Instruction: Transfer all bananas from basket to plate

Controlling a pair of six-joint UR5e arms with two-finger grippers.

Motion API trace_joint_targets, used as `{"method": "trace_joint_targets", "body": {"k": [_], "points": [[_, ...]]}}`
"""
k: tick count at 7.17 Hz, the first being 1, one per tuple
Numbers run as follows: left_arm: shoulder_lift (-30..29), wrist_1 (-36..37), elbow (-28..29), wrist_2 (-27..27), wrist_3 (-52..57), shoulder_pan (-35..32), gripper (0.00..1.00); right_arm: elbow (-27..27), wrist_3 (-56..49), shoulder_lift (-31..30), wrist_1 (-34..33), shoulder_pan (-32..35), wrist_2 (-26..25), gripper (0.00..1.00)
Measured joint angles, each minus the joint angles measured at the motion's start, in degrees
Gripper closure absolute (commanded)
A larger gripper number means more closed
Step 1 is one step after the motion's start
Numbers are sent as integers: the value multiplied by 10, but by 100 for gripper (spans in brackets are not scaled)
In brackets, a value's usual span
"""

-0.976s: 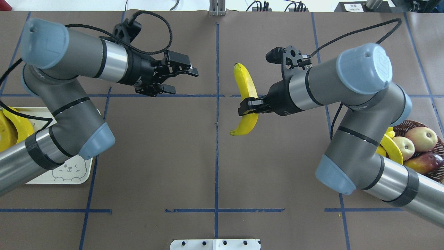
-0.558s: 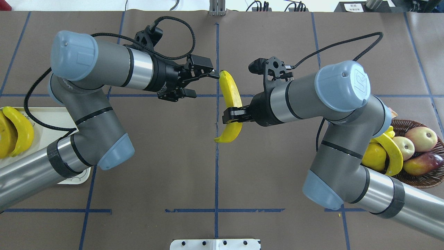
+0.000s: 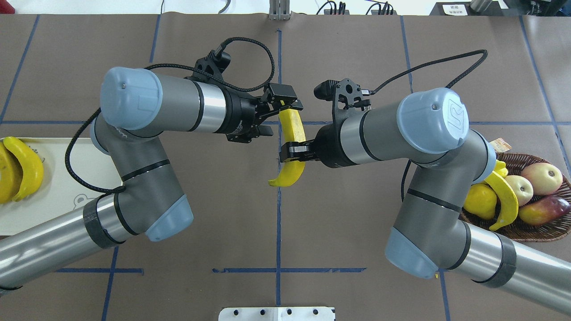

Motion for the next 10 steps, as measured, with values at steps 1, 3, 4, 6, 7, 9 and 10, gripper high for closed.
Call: {"method": "trace_joint_targets", "body": {"k": [1, 3, 4, 6, 7, 9, 10], "points": [[-2, 1, 2, 13, -1, 7, 40, 0, 0, 0, 0, -1, -2, 96], [-5, 1, 4, 19, -2, 10, 45, 0, 1, 0, 0, -3, -2, 96], [-5, 1, 4, 19, -2, 10, 51, 1, 1, 0, 0, -3, -3, 94], [-5, 1, 4, 20, -2, 9, 96, 1, 0, 0, 0, -3, -2, 71], [-6, 2, 4, 20, -4, 9, 100, 1, -1, 0, 0, -3, -2, 37], [-7, 2, 4, 20, -9, 9, 100, 1, 5, 0, -1, -3, -2, 1], [-7, 2, 4, 20, -10, 9, 100, 1, 13, 0, -1, -3, -2, 1]]}}
